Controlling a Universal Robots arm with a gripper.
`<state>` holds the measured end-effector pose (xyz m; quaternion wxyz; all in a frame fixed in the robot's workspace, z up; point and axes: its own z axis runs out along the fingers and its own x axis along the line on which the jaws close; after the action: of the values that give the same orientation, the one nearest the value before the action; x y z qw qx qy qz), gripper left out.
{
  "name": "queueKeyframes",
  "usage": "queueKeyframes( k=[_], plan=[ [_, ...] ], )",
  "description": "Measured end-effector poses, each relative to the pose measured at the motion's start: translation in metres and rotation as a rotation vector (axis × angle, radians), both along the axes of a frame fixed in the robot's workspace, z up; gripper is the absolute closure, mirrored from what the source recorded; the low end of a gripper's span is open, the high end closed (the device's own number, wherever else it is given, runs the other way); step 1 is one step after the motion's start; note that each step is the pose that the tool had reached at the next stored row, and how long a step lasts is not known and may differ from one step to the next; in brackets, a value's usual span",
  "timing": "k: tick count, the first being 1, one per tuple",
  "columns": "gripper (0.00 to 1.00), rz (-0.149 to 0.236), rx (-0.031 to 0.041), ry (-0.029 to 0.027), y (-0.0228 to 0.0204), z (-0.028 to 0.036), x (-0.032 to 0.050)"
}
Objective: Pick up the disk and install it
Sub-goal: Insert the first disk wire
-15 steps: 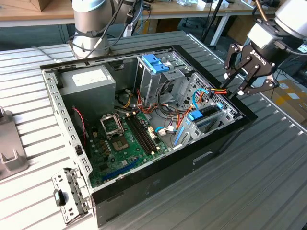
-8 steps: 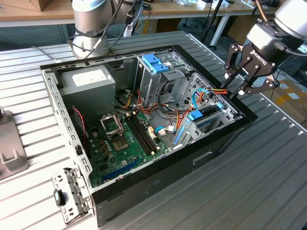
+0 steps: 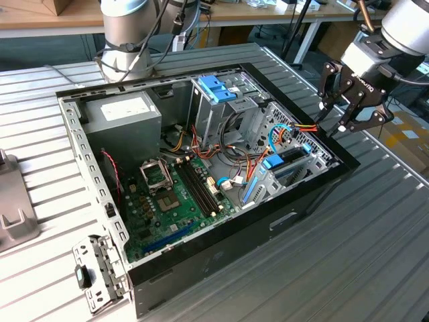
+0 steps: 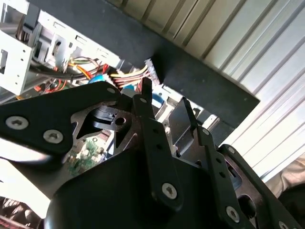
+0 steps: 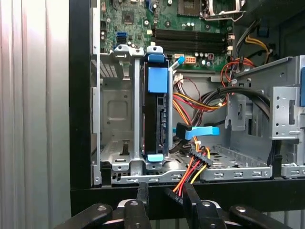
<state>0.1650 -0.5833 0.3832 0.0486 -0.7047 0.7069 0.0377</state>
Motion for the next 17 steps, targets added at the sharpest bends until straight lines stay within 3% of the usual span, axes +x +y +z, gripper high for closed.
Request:
queueKeyframes(
  k=[11,17],
  plan=[
    [0.58,0.006,-0.0001,-0.0007,0.0,0.0,-0.0001],
    [0.58,0.032,-0.0001,-0.0007,0.0,0.0001,-0.0001]
  ],
)
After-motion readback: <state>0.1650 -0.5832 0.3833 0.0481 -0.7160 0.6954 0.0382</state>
